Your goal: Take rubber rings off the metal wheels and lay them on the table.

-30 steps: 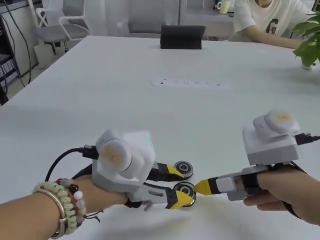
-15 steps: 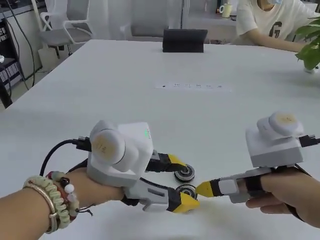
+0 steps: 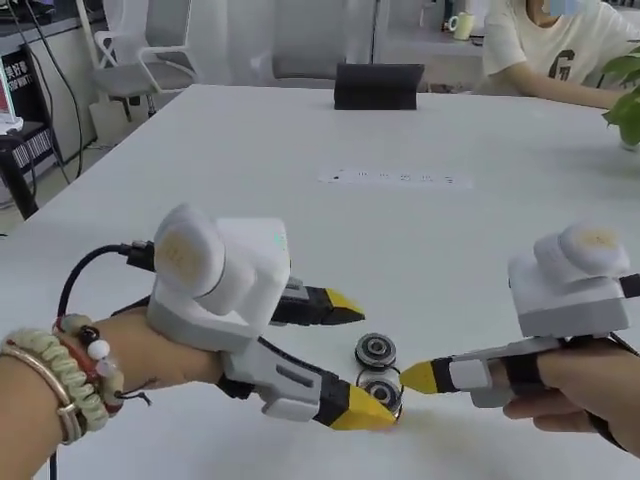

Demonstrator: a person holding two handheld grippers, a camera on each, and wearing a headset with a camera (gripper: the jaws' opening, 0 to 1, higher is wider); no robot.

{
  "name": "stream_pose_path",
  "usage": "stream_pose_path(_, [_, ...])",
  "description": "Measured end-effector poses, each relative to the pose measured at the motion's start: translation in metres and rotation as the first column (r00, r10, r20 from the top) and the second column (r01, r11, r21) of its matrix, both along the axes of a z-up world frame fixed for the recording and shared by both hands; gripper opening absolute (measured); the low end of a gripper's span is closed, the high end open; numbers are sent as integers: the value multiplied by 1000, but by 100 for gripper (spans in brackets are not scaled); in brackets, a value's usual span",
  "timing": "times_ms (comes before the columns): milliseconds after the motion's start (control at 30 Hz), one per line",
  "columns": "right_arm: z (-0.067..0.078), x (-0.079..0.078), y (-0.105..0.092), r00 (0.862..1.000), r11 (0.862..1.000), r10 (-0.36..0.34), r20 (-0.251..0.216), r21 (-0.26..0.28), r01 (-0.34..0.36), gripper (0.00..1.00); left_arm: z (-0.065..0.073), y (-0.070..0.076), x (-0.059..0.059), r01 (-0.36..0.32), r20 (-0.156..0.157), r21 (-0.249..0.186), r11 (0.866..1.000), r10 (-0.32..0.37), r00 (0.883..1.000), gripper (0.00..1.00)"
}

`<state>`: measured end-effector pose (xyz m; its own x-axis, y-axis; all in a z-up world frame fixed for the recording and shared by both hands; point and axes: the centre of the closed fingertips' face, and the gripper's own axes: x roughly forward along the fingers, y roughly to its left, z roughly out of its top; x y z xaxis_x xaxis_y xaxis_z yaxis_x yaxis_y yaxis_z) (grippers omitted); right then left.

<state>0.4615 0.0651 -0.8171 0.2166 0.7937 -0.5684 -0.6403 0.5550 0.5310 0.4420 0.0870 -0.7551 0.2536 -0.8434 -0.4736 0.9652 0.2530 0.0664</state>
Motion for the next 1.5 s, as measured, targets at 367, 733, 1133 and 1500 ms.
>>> stream_pose_path(367, [12,9,-7,998,997,-54,13,52,53,0,39,30,-2,-86,40,-54,995,88,995,71])
stream_pose_path(733, [23,9,-5,998,996,-49,45,70,46,0,53,70,-17,-161,78,-73,984,166,983,79])
stream_pose_path(1133, [37,12,0,995,993,-55,81,106,46,0,38,109,-28,-296,56,-85,951,301,952,91])
stream_pose_path(1500, [48,13,4,991,992,-57,119,122,42,0,17,122,-36,-363,3,-93,927,365,931,97])
